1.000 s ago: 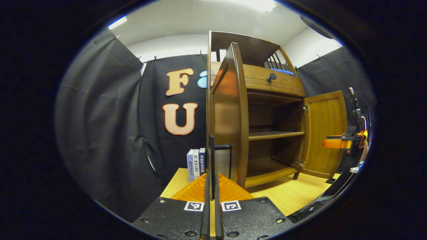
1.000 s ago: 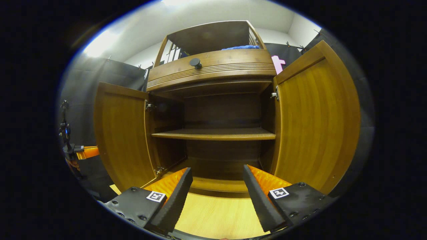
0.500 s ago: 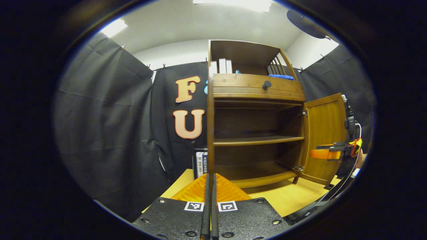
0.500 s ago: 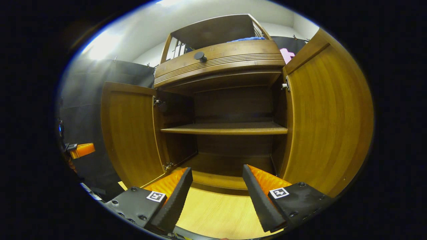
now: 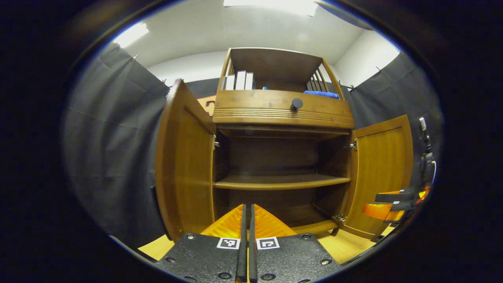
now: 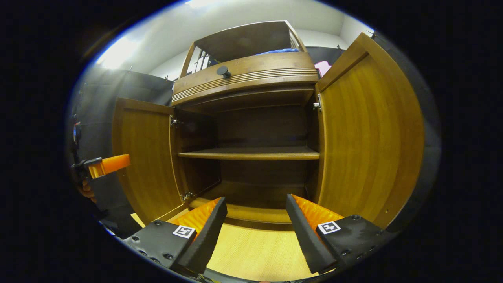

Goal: Open the right door of the double-door shoe cabinet with the right hand, and open the left door with the left hand.

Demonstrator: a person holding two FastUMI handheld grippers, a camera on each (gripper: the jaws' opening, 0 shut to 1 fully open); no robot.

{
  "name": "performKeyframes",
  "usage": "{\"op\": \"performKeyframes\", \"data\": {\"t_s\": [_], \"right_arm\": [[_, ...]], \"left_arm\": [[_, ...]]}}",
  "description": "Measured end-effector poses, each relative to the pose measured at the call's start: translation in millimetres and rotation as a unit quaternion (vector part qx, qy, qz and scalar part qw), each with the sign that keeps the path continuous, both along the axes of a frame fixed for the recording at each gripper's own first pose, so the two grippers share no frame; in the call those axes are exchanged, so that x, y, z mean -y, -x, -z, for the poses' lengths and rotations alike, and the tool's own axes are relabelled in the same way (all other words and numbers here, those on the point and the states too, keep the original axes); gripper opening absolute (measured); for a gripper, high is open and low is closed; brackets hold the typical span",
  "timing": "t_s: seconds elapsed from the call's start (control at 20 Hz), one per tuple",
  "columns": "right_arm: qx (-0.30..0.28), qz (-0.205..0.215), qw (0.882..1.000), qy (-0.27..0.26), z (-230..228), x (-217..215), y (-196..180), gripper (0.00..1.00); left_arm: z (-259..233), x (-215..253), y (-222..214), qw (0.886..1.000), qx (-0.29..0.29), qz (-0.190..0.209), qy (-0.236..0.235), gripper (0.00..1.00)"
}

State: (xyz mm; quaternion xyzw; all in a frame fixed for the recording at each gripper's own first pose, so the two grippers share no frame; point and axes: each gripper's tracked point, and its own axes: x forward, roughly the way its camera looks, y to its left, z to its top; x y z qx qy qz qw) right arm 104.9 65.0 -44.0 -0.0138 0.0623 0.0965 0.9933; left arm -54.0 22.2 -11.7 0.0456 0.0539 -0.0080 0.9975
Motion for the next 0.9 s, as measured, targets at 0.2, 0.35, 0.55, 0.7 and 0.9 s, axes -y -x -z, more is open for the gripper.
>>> {"op": "performKeyframes", "data": {"t_s": [0.2,0.35,0.55,0.7,0.9], "right_arm": [[0.014,0.031,0.999,0.006,-4,6,4,0.89],[0.015,0.046,0.999,0.013,-3,7,7,0.98],[0.016,0.062,0.998,0.007,-4,12,6,0.98],[0.015,0.078,0.997,0.008,-4,19,3,0.89],[0.015,0.083,0.996,0.011,-6,22,-2,0.89]], "left_arm": [[18,27,-26,1.000,0.001,0.013,0.020,0.00],[21,26,-36,1.000,0.015,-0.001,0.026,0.02],[28,16,-36,0.999,0.019,-0.020,0.022,0.10],[31,6,-35,0.999,0.011,-0.028,0.023,0.27],[37,-2,-30,0.999,0.001,-0.034,0.029,0.67]]}}
